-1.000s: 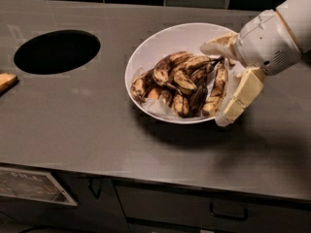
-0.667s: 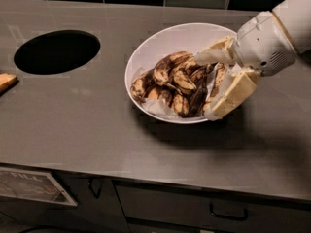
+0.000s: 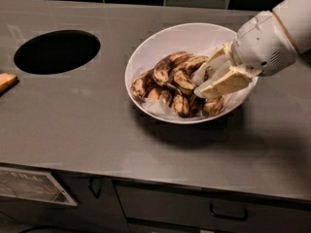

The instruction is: Pick banana from white bowl

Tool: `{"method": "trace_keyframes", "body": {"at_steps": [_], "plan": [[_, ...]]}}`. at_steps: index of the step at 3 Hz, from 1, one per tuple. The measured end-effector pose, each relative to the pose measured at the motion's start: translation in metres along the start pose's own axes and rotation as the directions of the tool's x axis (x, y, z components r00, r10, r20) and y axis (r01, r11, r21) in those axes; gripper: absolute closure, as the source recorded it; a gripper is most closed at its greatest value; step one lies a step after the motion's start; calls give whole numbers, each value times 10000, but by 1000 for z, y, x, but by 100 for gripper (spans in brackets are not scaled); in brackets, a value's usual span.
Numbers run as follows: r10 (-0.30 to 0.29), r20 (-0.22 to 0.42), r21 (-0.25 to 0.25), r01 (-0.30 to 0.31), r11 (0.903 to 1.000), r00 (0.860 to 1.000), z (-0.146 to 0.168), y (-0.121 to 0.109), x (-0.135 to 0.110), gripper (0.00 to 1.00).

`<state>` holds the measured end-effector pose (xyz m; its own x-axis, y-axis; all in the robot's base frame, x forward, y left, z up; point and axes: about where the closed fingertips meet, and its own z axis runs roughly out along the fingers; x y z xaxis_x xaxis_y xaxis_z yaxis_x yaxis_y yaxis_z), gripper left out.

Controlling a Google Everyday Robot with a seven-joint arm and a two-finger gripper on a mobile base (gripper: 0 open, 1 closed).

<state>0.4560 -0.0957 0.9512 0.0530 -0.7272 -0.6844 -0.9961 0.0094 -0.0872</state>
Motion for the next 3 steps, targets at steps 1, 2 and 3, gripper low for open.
{"method": "trace_keyframes", "body": {"at_steps": [1,2,3], "plan": [[0,0,0,0,10000,10000,0,0,0,89],[-4,-3,0,4,10000,10000,0,0,0,100],[-77,-56,-3,77,10000,10000,0,1,-6,100]]}}
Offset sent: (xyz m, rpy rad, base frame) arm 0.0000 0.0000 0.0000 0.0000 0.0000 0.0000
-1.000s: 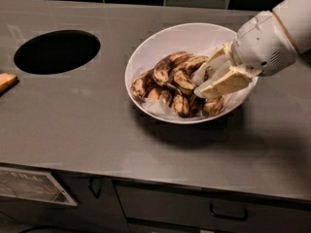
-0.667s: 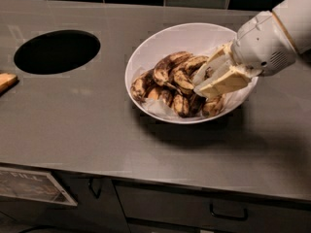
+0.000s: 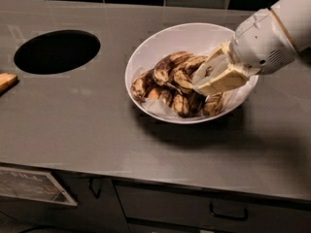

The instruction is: Pick banana from white bowl

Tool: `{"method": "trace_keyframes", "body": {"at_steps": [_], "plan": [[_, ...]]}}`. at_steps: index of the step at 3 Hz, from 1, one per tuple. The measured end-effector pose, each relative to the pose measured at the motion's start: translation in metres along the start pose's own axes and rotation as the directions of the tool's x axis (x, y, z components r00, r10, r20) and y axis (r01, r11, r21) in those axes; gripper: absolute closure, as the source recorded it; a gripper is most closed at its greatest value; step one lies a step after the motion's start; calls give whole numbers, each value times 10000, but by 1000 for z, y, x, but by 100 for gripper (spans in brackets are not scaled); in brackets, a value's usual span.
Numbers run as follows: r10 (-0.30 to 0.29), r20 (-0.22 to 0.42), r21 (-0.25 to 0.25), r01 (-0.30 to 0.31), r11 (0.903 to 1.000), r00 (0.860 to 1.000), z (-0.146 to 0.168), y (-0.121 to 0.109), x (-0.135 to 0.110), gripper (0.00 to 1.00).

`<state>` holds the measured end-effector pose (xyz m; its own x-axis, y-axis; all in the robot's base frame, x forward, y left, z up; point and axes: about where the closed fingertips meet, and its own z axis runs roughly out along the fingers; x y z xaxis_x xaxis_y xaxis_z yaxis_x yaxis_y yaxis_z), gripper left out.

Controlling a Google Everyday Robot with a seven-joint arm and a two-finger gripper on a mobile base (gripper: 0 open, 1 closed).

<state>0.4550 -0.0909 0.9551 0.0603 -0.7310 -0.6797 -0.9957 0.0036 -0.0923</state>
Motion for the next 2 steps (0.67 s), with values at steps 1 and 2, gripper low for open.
{"method": "trace_keyframes", "body": {"at_steps": [1,2], "plan": [[-307,-206,-160,304,9994,9993,2,1,-17,100],[-688,-443,-348,672,9971,9967,5,3,-37,100]]}}
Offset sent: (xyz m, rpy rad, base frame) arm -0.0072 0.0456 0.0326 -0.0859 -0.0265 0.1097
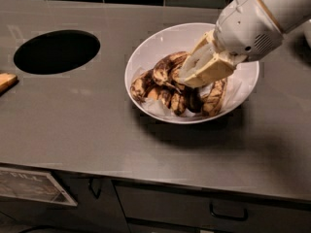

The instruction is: Pick banana from white bowl

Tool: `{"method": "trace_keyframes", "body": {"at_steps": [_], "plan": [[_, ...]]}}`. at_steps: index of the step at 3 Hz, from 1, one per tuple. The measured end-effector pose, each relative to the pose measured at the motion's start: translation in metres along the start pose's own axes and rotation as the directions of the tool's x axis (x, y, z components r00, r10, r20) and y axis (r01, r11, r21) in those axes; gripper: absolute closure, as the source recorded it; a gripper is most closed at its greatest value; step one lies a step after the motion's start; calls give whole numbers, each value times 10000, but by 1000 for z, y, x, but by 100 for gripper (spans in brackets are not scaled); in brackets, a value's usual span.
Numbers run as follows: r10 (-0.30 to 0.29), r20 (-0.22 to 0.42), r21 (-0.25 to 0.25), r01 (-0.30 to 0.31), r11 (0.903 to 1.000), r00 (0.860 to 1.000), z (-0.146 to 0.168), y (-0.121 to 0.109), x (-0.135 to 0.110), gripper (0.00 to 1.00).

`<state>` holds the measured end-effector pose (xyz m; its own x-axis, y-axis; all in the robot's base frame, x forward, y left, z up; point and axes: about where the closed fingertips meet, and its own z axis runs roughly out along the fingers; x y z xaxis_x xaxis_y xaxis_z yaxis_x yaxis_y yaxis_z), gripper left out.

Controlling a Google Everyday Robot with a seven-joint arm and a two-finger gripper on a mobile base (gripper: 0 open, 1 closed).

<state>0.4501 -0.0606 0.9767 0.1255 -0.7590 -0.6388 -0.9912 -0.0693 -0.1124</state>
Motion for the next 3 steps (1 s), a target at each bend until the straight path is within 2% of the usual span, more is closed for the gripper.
{"method": "trace_keyframes", "body": {"at_steps": [3], "plan": [[-1095,-486,-373,1077,9935,9928,3,4,-52,100]]}}
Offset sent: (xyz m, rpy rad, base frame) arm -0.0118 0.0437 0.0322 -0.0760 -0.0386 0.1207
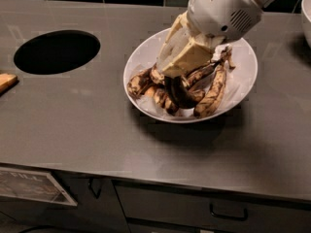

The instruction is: Pick banana from white bowl

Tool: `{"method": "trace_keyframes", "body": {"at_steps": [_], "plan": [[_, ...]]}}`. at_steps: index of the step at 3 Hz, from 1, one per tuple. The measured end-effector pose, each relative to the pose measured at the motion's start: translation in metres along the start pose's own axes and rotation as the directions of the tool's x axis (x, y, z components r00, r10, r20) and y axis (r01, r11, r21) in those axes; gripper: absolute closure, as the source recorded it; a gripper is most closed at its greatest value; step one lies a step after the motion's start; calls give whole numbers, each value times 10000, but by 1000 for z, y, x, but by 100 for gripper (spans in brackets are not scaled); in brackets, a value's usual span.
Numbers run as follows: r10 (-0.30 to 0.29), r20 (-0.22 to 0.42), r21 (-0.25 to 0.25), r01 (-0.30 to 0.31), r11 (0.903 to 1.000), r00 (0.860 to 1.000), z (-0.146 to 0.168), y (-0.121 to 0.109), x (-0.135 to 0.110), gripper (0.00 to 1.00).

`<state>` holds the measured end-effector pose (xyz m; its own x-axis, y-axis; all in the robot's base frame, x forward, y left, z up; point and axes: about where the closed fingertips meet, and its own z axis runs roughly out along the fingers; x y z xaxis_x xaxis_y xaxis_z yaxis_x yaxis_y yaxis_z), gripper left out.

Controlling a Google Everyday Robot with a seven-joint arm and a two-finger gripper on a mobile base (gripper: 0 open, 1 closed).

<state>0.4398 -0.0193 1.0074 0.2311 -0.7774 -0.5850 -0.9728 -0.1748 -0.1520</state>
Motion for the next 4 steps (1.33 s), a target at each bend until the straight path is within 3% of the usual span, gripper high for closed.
{"method": "trace_keyframes", "body": {"at_steps": [2,4], "plan": [[-412,-62,201,413,9989,9991,-8,3,-18,100],[-776,470,573,749,9955,9959,-22,11,-26,100]]}}
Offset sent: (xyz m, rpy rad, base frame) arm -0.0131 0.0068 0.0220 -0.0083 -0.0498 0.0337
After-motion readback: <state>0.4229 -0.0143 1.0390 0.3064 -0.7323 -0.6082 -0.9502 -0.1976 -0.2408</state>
